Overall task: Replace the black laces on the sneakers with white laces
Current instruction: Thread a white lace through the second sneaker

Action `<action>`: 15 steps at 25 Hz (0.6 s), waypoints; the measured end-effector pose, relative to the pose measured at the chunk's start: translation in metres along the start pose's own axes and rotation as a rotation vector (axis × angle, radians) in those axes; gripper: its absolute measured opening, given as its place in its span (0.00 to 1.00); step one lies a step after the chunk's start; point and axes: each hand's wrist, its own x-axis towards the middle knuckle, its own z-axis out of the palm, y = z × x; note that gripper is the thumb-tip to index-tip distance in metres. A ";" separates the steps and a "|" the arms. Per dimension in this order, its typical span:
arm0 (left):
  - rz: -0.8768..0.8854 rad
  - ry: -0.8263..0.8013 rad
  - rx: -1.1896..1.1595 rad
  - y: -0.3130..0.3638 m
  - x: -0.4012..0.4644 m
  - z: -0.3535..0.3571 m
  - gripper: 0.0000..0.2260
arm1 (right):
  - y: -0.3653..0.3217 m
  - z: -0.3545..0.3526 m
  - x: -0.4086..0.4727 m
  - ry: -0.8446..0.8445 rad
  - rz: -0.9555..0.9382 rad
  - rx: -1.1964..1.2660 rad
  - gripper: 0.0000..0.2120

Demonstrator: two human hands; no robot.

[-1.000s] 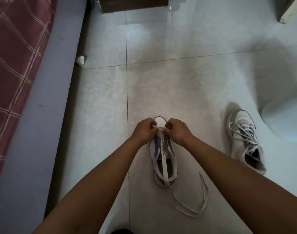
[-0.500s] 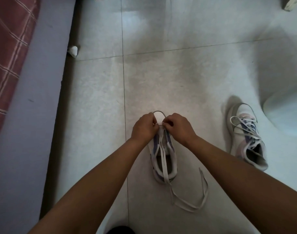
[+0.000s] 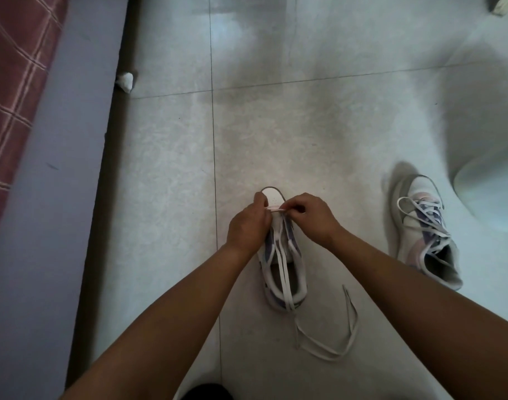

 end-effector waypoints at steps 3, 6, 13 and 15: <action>0.018 -0.031 -0.094 -0.004 -0.001 -0.001 0.05 | 0.003 0.000 -0.001 0.045 0.117 0.193 0.10; 0.003 -0.052 -0.172 -0.009 -0.002 -0.001 0.05 | 0.005 0.000 -0.002 0.108 0.163 0.180 0.05; -0.027 -0.064 -0.224 -0.011 -0.001 0.001 0.04 | -0.001 0.002 -0.003 0.083 0.107 -0.040 0.05; -0.044 -0.060 -0.246 -0.010 -0.002 0.000 0.04 | -0.001 0.004 -0.002 0.102 0.090 -0.056 0.05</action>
